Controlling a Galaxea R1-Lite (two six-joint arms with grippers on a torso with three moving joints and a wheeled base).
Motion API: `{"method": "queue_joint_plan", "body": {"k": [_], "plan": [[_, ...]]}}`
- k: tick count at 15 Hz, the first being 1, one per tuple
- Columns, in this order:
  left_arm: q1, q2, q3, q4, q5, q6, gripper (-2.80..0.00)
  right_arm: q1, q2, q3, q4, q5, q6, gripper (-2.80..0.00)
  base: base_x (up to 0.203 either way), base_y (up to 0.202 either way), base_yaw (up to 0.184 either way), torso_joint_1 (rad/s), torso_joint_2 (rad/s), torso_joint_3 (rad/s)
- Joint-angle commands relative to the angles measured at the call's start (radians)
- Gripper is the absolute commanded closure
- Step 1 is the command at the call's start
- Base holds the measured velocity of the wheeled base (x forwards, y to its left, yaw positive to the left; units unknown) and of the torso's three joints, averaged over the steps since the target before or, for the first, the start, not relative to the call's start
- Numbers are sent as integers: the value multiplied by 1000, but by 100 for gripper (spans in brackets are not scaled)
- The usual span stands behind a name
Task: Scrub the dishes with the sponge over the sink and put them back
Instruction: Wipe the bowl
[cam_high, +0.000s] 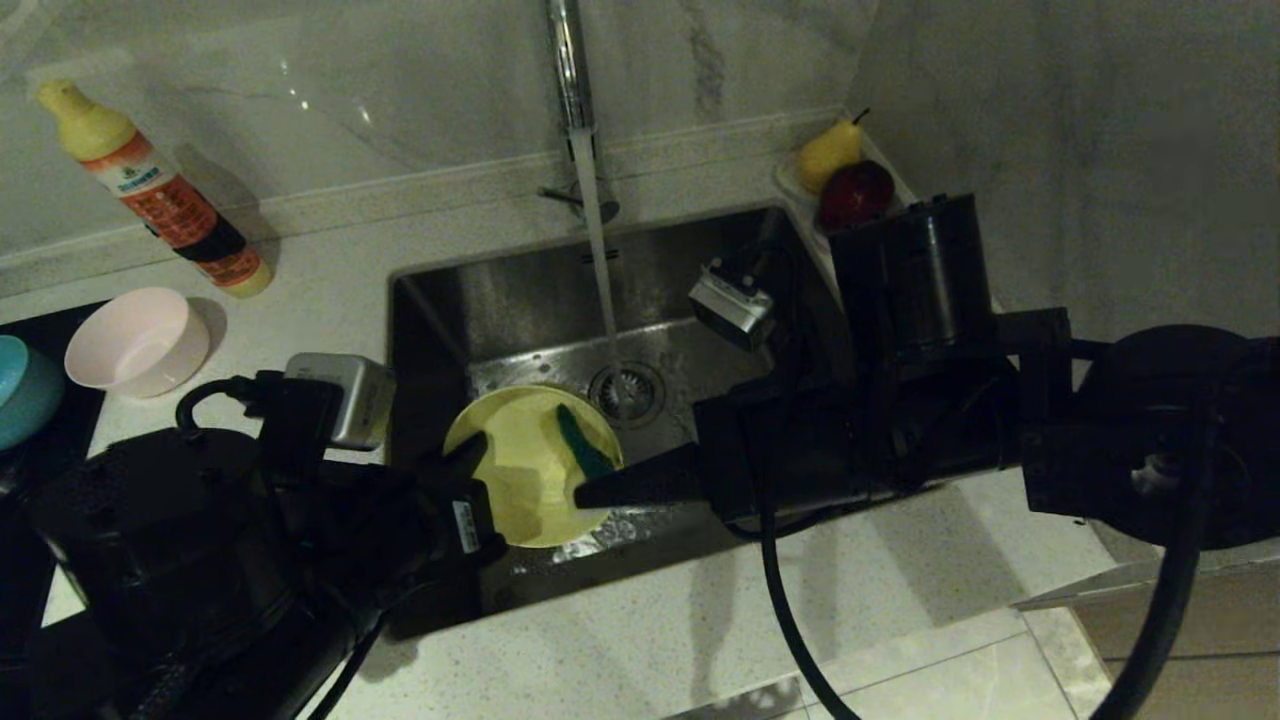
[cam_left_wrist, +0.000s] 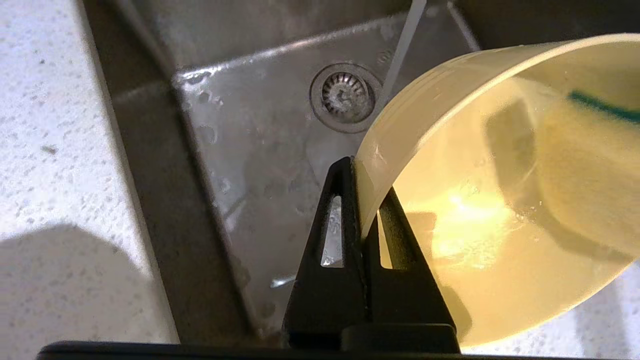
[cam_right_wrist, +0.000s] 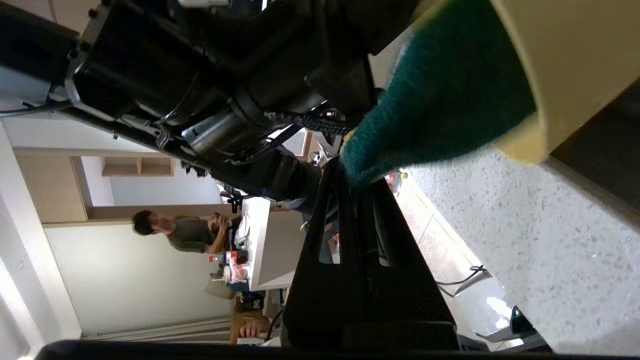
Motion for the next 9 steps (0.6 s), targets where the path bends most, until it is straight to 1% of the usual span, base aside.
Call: {"method": "queue_joint_plan", "body": {"k": [1, 5, 9], "plan": [[-16, -15, 6, -9, -2, -2, 0, -9, 35, -34, -2, -2, 2, 0, 0, 0, 0, 0, 0, 0], [-47, -21, 2, -9, -4, -2, 0, -15, 55, -54, -4, -5, 1, 0, 0, 0, 0, 0, 0, 0], [-50, -24, 4, -8, -2, -5, 0, -13, 60, -85, 1, -5, 1, 0, 0, 0, 0, 0, 0, 0]]}}
